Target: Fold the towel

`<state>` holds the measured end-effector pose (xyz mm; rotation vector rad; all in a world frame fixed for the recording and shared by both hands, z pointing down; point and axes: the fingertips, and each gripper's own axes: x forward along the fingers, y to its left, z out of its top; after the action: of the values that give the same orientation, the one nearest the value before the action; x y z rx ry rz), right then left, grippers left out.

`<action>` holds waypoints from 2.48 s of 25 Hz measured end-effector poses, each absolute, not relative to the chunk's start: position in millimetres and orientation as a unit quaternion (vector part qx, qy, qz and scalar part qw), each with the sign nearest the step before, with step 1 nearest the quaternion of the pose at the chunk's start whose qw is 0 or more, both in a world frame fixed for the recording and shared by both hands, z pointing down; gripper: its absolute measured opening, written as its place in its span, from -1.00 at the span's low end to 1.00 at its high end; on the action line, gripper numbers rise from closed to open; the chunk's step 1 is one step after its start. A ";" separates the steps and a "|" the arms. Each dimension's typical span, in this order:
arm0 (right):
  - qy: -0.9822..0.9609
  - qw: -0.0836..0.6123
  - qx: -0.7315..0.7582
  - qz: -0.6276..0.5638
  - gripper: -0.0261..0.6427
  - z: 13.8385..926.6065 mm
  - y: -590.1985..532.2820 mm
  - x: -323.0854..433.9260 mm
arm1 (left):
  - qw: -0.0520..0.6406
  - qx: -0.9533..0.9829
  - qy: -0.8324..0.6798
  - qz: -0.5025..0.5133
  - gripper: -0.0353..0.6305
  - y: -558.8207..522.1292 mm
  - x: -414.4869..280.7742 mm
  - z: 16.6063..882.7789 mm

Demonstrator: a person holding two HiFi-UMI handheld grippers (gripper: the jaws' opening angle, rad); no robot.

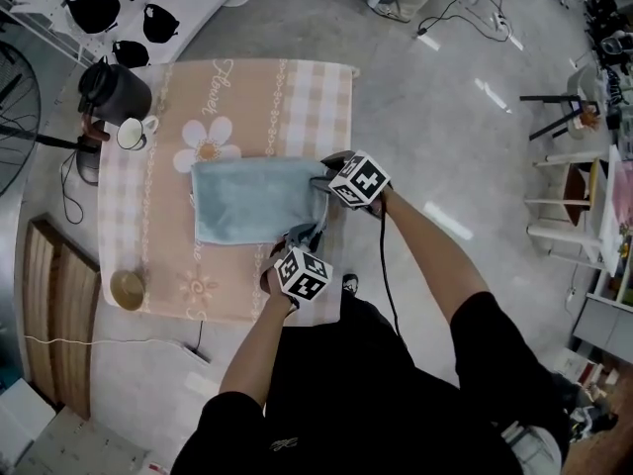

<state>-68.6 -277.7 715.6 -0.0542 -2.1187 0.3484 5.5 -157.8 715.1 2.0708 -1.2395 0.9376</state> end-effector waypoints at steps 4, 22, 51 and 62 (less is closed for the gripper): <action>-0.859 0.488 -0.028 0.152 -0.52 714.6 -272.3 -63.5 | 0.306 0.770 -0.460 0.318 -0.77 -155.0 2.5 712.9; -0.867 0.466 -0.060 0.164 -0.82 695.2 -220.1 2.0 | 0.376 0.709 -0.540 0.255 -0.79 -109.9 51.9 673.8; -0.843 0.515 -0.027 0.155 -0.82 661.2 -209.8 -21.3 | 0.400 0.737 -0.529 0.130 -0.79 -106.4 -8.0 631.7; -0.838 0.534 -0.009 0.107 -0.82 625.8 -188.2 -130.5 | 0.399 0.736 -0.545 0.047 -0.79 -82.7 -116.0 611.3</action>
<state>-130.5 -188.2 625.8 -0.0214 -1.9976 0.2548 -116.0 -82.7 611.3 1.8635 -1.3794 0.1200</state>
